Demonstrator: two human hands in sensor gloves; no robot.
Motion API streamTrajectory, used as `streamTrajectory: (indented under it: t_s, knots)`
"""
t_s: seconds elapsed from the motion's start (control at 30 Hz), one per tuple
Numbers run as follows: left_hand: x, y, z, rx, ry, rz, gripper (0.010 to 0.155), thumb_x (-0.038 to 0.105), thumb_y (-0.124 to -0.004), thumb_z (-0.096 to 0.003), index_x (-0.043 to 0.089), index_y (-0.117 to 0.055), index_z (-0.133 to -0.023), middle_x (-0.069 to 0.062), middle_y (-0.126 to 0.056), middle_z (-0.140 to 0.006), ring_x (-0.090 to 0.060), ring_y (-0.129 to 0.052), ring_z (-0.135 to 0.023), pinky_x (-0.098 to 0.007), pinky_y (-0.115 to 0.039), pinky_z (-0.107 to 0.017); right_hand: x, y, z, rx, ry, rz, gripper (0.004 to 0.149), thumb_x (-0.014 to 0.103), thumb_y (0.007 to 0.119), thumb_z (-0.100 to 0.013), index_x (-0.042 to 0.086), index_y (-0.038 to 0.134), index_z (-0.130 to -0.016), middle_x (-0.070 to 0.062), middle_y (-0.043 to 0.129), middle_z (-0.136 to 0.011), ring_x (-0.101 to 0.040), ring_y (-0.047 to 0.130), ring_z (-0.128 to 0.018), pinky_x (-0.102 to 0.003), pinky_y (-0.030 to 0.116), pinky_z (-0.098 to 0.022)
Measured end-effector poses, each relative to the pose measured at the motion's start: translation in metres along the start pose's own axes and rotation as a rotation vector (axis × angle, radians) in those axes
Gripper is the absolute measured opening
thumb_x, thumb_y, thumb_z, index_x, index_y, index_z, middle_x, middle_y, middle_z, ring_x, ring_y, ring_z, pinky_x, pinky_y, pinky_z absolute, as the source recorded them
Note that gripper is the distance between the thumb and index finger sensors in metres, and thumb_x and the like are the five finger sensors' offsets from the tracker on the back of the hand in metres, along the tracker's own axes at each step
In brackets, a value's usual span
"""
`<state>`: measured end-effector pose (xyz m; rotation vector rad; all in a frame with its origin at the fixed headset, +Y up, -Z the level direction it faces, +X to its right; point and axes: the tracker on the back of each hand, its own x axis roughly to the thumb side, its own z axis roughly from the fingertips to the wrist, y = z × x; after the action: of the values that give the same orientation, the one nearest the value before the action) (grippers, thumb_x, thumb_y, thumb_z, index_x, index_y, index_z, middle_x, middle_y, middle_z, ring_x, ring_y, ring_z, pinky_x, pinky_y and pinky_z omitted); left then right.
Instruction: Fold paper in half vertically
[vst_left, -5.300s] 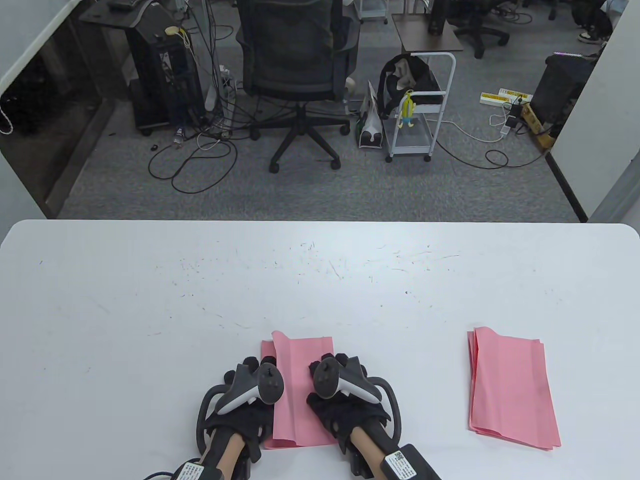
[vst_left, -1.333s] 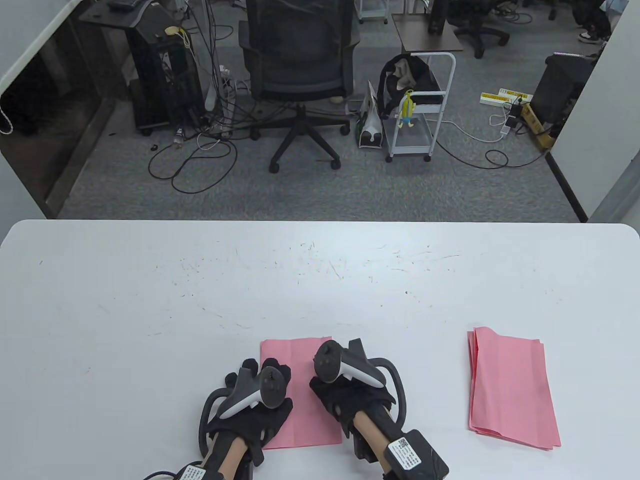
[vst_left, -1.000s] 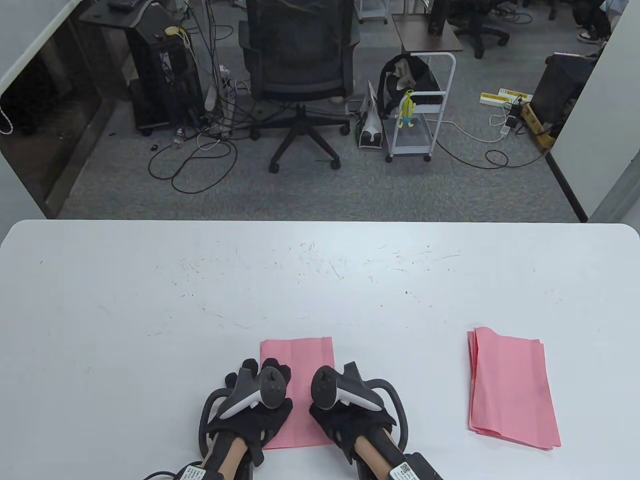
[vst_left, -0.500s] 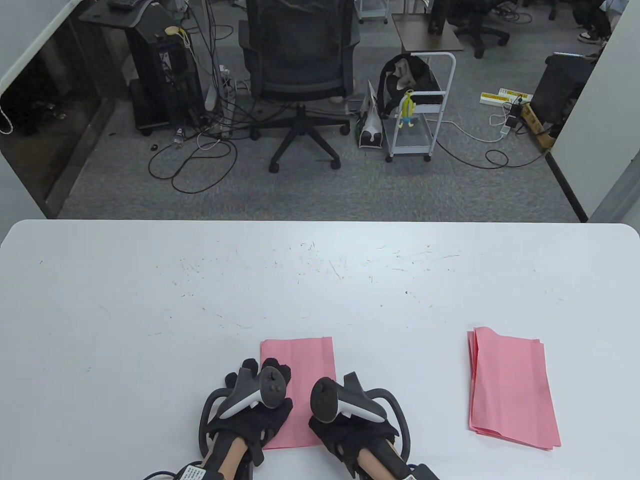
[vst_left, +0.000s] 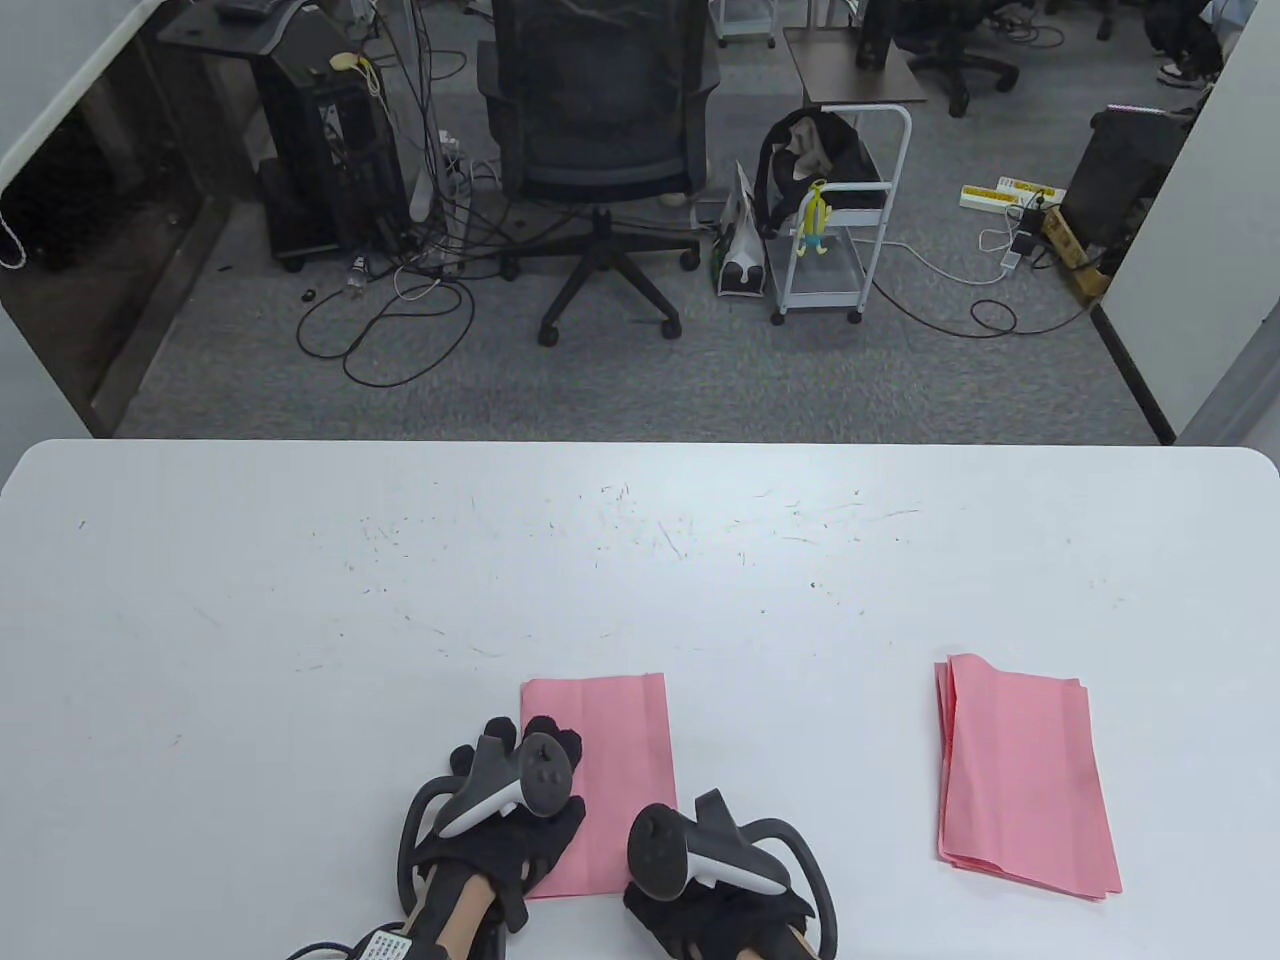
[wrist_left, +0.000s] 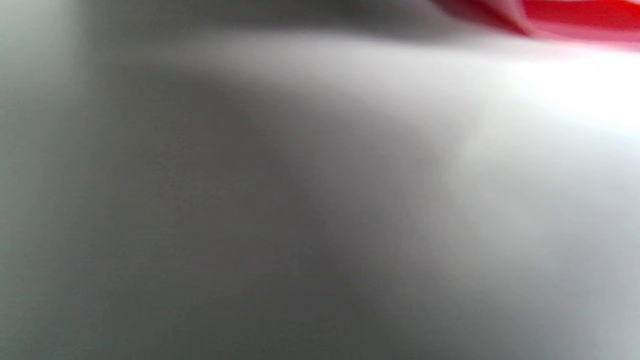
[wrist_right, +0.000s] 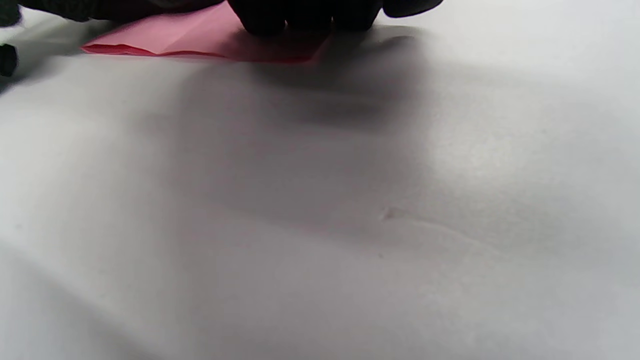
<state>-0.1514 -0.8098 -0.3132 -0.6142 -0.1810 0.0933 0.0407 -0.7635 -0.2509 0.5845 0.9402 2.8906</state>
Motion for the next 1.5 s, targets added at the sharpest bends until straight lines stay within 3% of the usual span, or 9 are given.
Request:
streamTrajectory:
  t_s: [0.13, 0.33, 0.43, 0.67, 0.8, 1.1, 1.27, 1.5]
  knots:
    - [0.0, 0.0, 0.0, 0.0, 0.0, 0.0, 0.073, 0.061, -0.039, -0.0542, 0.038, -0.001, -0.113, 0.008, 0.008, -0.12, -0.039, 0.008, -0.109, -0.067, -0.006, -0.076, -0.018, -0.015, -0.006, 0.015, -0.009, -0.157, 0.059, 0.051, 0.063, -0.049, 0.023, 0.063, -0.102, -0.007, 0.061, -0.109, -0.035, 0.064, -0.098, -0.054, 0.057, -0.072]
    - [0.0, 0.0, 0.0, 0.0, 0.0, 0.0, 0.073, 0.061, -0.039, -0.0543, 0.038, -0.001, -0.113, 0.008, 0.008, -0.12, -0.039, 0.008, -0.109, -0.067, -0.006, -0.076, -0.049, -0.037, -0.032, -0.08, 0.132, -0.345, 0.067, 0.053, 0.06, -0.051, 0.024, 0.041, -0.108, -0.007, 0.037, -0.115, -0.038, 0.043, -0.105, -0.057, 0.045, -0.076]
    - [0.0, 0.0, 0.0, 0.0, 0.0, 0.0, 0.073, 0.061, -0.039, -0.0543, 0.038, -0.001, -0.113, 0.008, 0.008, -0.12, -0.039, 0.008, -0.109, -0.067, -0.006, -0.076, -0.056, -0.038, -0.051, -0.074, 0.203, -0.396, 0.071, 0.054, 0.06, -0.051, 0.024, 0.032, -0.109, -0.008, 0.027, -0.116, -0.04, 0.033, -0.106, -0.059, 0.038, -0.077]
    - [0.0, 0.0, 0.0, 0.0, 0.0, 0.0, 0.073, 0.061, -0.039, -0.0542, 0.038, -0.001, -0.113, 0.008, 0.008, -0.12, -0.039, 0.008, -0.109, -0.067, -0.006, -0.076, -0.055, -0.026, -0.076, -0.023, 0.266, -0.386, 0.072, 0.055, 0.059, -0.051, 0.023, 0.03, -0.109, -0.006, 0.016, -0.115, -0.04, 0.011, -0.104, -0.061, 0.02, -0.075]
    - [0.0, 0.0, 0.0, 0.0, 0.0, 0.0, 0.073, 0.061, -0.039, -0.0543, 0.038, -0.001, -0.113, 0.008, 0.008, -0.12, -0.039, 0.008, -0.109, -0.067, -0.006, -0.076, -0.05, -0.024, -0.077, -0.035, 0.265, -0.325, 0.072, 0.055, 0.059, -0.051, 0.024, 0.028, -0.109, -0.006, 0.016, -0.116, -0.041, 0.013, -0.105, -0.062, 0.022, -0.075]
    - [0.0, 0.0, 0.0, -0.002, -0.001, -0.001, 0.073, 0.061, -0.039, -0.0542, 0.038, -0.001, -0.113, 0.008, 0.008, -0.12, -0.039, 0.008, -0.109, -0.067, -0.006, -0.076, -0.037, -0.029, -0.067, -0.068, 0.183, -0.322, 0.072, 0.054, 0.059, -0.051, 0.029, 0.021, -0.108, -0.007, 0.033, -0.116, -0.04, 0.029, -0.106, -0.06, 0.033, -0.077]
    - [0.0, 0.0, 0.0, -0.002, -0.001, -0.001, 0.073, 0.061, -0.038, -0.0542, 0.038, -0.001, -0.113, 0.008, 0.009, -0.12, -0.039, 0.008, -0.109, -0.067, -0.006, -0.076, -0.022, -0.035, -0.058, -0.103, 0.115, -0.305, 0.074, 0.053, 0.062, -0.051, 0.03, 0.021, -0.108, -0.005, 0.047, -0.114, -0.034, 0.054, -0.104, -0.052, 0.053, -0.076]
    - [0.0, 0.0, 0.0, -0.002, -0.001, -0.001, 0.073, 0.061, -0.038, -0.0543, 0.038, -0.001, -0.113, 0.008, 0.009, -0.12, -0.04, 0.008, -0.109, -0.067, -0.006, -0.076, -0.032, -0.037, -0.056, -0.125, 0.092, -0.567, 0.072, 0.044, 0.069, -0.052, 0.024, 0.028, -0.107, -0.004, 0.061, -0.107, -0.017, 0.087, -0.081, -0.035, 0.079, -0.056]
